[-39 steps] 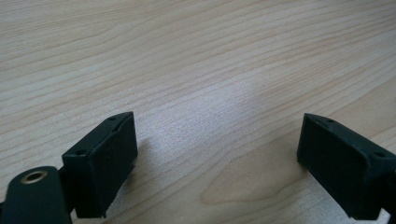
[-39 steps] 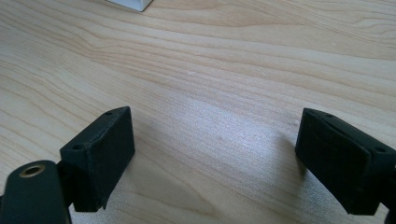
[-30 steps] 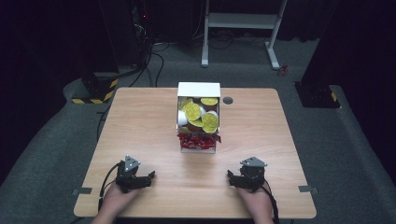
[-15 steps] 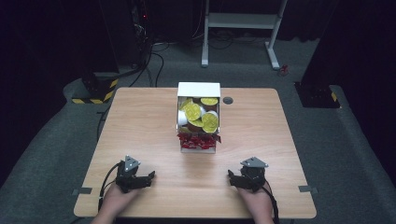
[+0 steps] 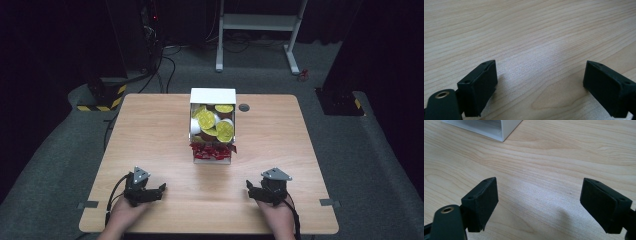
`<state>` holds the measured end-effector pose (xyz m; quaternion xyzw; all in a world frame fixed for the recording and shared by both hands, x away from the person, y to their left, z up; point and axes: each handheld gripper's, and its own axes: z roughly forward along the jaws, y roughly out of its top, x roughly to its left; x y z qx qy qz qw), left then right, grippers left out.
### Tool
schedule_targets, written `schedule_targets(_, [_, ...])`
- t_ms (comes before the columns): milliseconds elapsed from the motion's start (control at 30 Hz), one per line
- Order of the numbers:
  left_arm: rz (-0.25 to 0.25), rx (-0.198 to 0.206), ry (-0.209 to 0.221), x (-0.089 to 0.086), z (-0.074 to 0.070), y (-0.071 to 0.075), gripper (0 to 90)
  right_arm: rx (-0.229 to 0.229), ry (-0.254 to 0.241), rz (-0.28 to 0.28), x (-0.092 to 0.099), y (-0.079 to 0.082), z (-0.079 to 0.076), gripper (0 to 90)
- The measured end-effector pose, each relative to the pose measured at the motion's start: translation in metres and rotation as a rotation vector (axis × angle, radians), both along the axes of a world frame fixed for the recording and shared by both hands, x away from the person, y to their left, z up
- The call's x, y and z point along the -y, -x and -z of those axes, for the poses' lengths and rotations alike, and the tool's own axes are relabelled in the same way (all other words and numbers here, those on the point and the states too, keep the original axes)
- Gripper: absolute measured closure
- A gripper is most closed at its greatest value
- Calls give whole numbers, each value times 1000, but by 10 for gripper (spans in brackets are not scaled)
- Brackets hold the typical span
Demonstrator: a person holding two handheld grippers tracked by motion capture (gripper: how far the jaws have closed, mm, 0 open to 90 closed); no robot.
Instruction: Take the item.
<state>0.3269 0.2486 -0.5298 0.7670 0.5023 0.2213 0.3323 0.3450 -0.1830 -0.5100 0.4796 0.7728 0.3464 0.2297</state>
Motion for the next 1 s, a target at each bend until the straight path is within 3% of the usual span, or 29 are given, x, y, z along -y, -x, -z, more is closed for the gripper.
schedule_targets(1000, [1,-1,0,0,0,0,123,55,-33,-25,-2,5,-6,163])
